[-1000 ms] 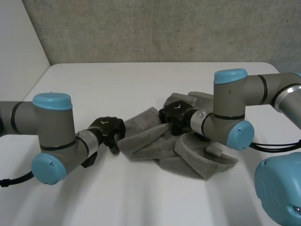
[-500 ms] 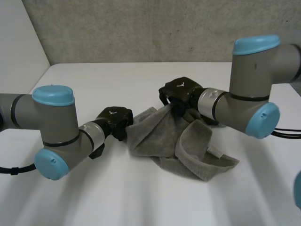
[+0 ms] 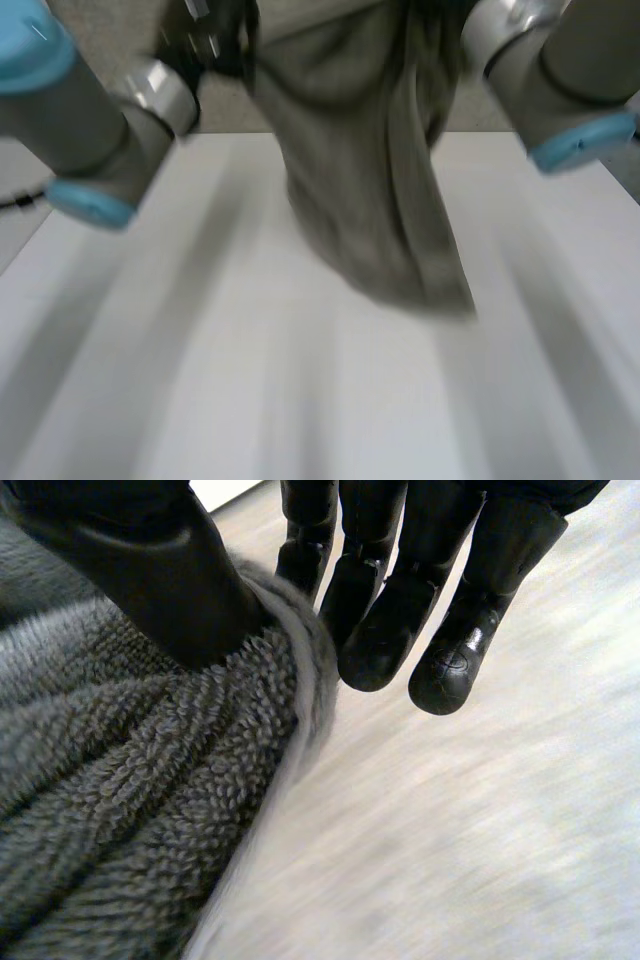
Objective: Fold the towel.
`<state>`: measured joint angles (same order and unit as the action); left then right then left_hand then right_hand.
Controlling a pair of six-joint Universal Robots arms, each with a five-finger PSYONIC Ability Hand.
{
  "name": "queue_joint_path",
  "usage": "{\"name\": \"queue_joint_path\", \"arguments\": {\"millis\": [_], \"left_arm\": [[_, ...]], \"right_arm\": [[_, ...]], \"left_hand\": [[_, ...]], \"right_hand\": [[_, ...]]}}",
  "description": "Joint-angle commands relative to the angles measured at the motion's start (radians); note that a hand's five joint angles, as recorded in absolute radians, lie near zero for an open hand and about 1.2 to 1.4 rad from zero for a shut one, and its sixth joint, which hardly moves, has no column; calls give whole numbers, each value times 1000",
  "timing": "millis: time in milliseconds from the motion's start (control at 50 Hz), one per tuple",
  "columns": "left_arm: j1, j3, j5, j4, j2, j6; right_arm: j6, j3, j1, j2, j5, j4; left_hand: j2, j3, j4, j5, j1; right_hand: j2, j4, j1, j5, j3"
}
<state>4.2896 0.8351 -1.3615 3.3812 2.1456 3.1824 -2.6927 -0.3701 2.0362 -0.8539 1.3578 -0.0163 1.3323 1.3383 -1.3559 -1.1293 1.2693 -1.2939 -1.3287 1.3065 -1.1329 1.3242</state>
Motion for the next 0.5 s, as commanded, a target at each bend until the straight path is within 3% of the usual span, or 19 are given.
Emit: {"name": "queue_joint_path", "arguments": {"millis": [20,160,180,260,360,400,500], "left_arm": [[7,11,-45,183,-140,-55],[24,341,2,224,-168,-44],[24,341,2,224,-168,-44],[36,555,90,236,-147,-16],[38,670,130,261,-107,36],[39,775,148,279,-69,134],[36,844,147,274,-21,252]], "right_arm": [[-185,-229,-31,-149,-14,-229],[-174,-459,-36,-162,-137,-105],[-156,-510,-34,-160,-155,-62],[-82,-612,-28,-152,-163,6],[60,-789,-36,-152,-154,39],[86,-843,-36,-146,-154,39],[96,-947,-36,-102,-134,48]], "left_hand": [[64,58,-40,-92,127],[64,58,-40,-92,127],[64,58,-40,-92,127],[64,58,-40,-92,127],[64,58,-40,-92,127],[64,58,-40,-92,127],[64,58,-40,-92,127]], "right_hand": [[-102,-68,90,-89,72],[-102,-68,90,-89,72],[-19,16,7,-6,-11],[164,199,-176,177,-194],[313,348,-325,326,-343],[313,348,-326,327,-344],[305,339,-317,318,-335]]}}
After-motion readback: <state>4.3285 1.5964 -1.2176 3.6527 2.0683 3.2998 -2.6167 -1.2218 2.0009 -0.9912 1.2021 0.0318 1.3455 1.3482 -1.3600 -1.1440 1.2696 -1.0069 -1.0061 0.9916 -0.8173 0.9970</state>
